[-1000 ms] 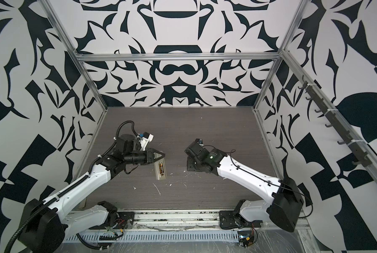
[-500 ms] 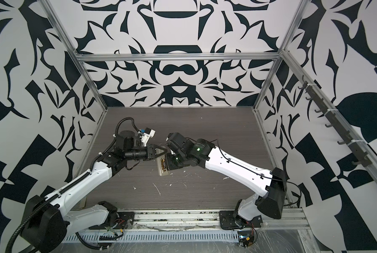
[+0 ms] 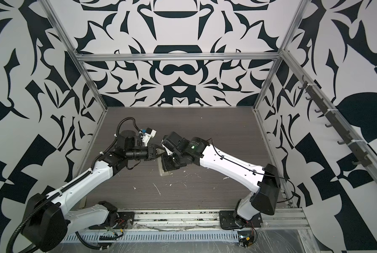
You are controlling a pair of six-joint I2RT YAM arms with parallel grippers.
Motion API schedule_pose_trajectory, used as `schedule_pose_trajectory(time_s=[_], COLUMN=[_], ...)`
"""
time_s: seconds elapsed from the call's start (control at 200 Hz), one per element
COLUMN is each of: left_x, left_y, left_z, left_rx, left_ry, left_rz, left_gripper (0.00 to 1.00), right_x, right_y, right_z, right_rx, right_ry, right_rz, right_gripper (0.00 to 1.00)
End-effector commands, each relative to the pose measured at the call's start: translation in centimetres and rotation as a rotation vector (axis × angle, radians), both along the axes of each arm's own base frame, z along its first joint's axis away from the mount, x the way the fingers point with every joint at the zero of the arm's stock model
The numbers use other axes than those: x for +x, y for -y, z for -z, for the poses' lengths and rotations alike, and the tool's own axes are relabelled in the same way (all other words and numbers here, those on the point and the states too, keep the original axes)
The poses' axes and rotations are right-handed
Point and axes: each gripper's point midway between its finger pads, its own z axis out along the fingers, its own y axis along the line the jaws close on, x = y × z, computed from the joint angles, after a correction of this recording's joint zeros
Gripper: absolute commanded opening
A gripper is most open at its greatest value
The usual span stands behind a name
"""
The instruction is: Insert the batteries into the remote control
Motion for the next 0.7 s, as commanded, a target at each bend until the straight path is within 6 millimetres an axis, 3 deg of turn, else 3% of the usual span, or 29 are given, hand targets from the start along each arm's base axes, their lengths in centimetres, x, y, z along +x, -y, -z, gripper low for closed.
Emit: schedule_pose_trajectory(time_s=[0.0,0.47,0.695], left_x=[0.2,-0.5,-0.7], left_y=[0.6,1.7,1.8], left_z=[-1.7,-1.8,-1.8], left_rx=[-0.044,-0.084,-0.106], left_ry=[0.035,0.025,0.016], left_rz=[0.02,0.042,0.052], left_gripper=[0.0,0.0,0.0], right_x=[0.2,1.0,1.0], right_y=[-0.2,-0.1,0.0], right_z=[-1.0,-0.3,-0.4], right_rx=[0.011,-0.044,-0.052], right_ry=[0.02,0.029,0.029], right_rz=[-0.005,0.025,0.028], right_gripper=[0.0,0.0,0.07])
